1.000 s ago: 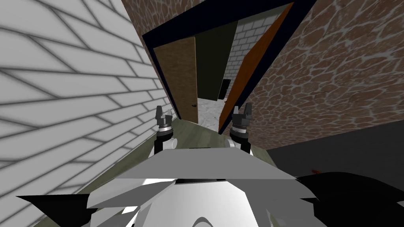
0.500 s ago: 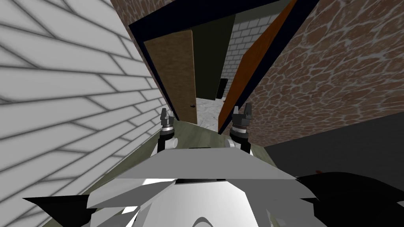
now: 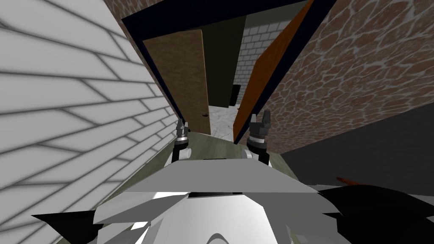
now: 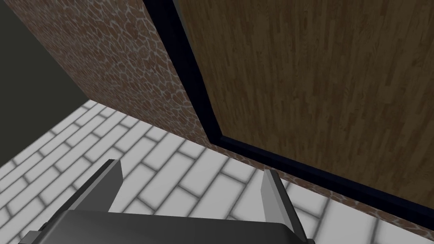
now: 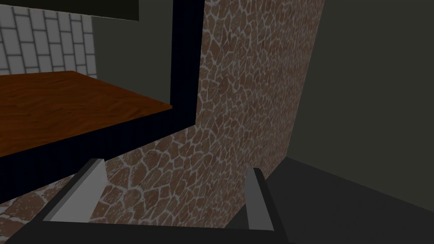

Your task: Push the door open

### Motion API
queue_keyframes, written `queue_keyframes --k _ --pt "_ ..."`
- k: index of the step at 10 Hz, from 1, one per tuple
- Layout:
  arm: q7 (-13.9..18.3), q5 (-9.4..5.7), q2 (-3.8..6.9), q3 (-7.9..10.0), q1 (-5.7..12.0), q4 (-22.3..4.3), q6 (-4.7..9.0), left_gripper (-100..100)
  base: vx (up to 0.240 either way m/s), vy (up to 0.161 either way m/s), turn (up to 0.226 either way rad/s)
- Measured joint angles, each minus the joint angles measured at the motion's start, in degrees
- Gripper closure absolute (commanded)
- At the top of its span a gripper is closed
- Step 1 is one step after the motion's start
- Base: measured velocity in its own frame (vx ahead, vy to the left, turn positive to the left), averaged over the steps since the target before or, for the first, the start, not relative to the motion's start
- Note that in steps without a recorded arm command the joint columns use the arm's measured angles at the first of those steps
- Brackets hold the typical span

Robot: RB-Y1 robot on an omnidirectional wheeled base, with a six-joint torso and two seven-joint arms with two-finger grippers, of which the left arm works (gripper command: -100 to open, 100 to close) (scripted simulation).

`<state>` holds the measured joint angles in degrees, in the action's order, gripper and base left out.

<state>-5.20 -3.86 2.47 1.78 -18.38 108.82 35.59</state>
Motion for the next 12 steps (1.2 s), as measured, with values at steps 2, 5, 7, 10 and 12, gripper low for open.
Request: queue_keyframes --k 2,5,7,10,12 --pt "-0.13 0.08 0.15 0.36 1.16 -3.32 0.34 -100 0.093 0.077 -0.151" --pt "0.11 -0.15 0.83 1.27 2.77 -7.31 0.66 -100 0.047 0.055 -0.100" --pt "0.08 -0.16 1.00 1.84 4.40 -11.30 1.44 -100 0.074 0.093 -0.159" --pt "0.00 -0.18 1.16 2.51 5.97 -16.25 2.26 -100 0.056 0.080 -0.099" --pt "0.32 -0.35 1.56 3.12 6.68 -18.85 2.28 -100 0.049 0.065 -0.116"
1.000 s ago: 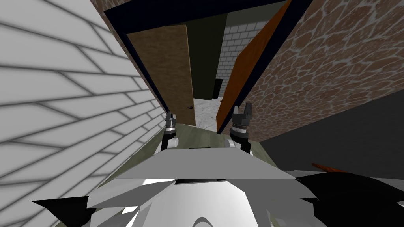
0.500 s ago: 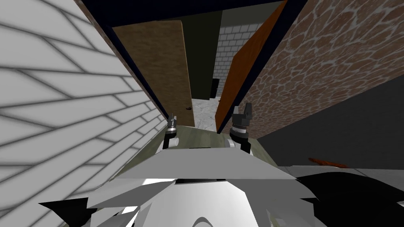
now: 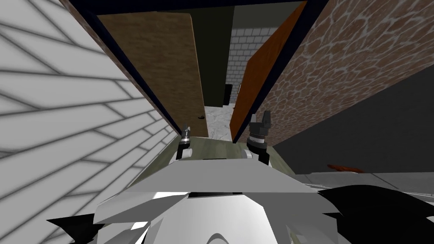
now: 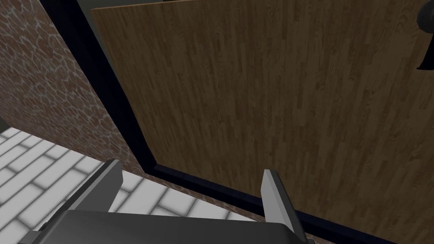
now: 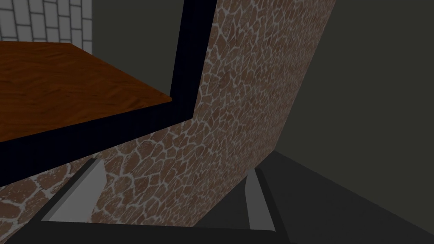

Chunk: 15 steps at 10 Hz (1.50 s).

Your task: Push the door open

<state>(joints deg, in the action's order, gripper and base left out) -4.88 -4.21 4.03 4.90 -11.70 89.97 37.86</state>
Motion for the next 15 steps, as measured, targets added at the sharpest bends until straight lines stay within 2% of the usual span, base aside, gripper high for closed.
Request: queue_keyframes --k 3,5,10,15 --pt "-0.11 -0.01 -0.01 0.48 1.31 -3.11 0.24 -100 0.031 0.053 -0.086" --pt "-0.13 -0.06 0.03 1.04 2.91 -7.26 1.23 -100 0.051 0.089 -0.168" --pt "0.02 -0.27 0.04 2.71 6.38 -16.22 1.94 -100 0.065 0.113 -0.153" --pt "0.11 -0.36 -0.29 3.74 8.37 -22.60 2.66 -100 0.033 0.064 -0.091"
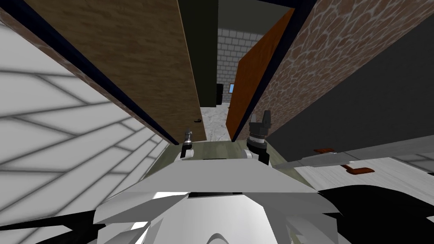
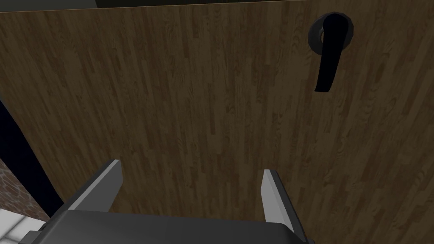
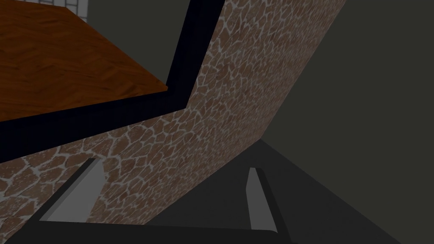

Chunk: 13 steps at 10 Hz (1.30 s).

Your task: Push the door open

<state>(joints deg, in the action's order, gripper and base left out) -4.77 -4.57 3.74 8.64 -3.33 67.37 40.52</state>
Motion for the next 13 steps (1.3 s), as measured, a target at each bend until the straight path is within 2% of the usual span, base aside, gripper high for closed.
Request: queue_keyframes --k 3,6,9,13 --pt "0.07 -0.05 -0.23 0.56 1.14 -3.45 0.48 -100 0.032 0.072 -0.095" --pt "0.18 -0.19 -0.36 1.40 3.20 -8.51 1.25 -100 0.047 0.090 -0.140" --pt "0.14 -0.29 -0.86 2.25 5.17 -13.76 1.91 -100 0.042 0.101 -0.111" --pt "0.32 -0.36 -1.54 3.08 6.69 -18.73 2.54 -100 0.031 0.093 -0.105"
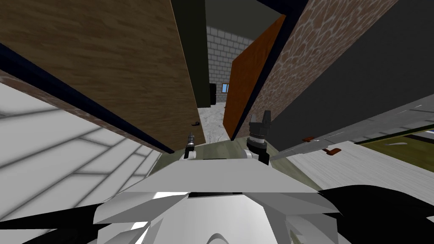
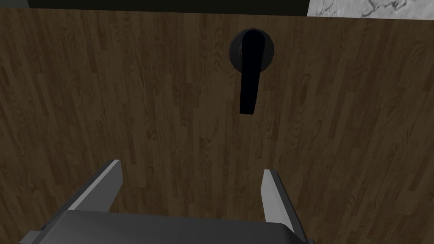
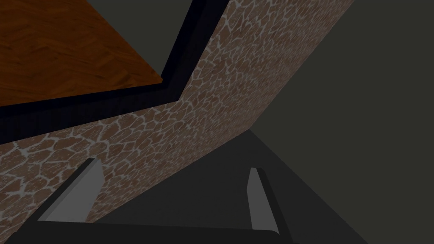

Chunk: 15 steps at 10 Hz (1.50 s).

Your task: Push the door open

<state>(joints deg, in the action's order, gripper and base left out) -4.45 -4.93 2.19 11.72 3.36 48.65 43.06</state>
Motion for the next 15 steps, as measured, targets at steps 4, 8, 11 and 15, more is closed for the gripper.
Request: queue_keyframes --k 4,8,11,15 --pt "0.06 -0.20 -0.69 1.08 2.96 -7.30 1.43 -100 0.042 0.100 -0.132" --pt "-0.06 -0.30 -0.52 1.59 3.38 -8.97 1.64 -100 0.149 0.055 -0.031" --pt "0.12 -0.49 0.40 1.88 3.73 -10.06 2.32 -100 0.188 0.041 -0.026" --pt "0.08 -0.69 0.23 2.24 3.58 -10.18 2.54 -100 0.195 0.061 -0.026"
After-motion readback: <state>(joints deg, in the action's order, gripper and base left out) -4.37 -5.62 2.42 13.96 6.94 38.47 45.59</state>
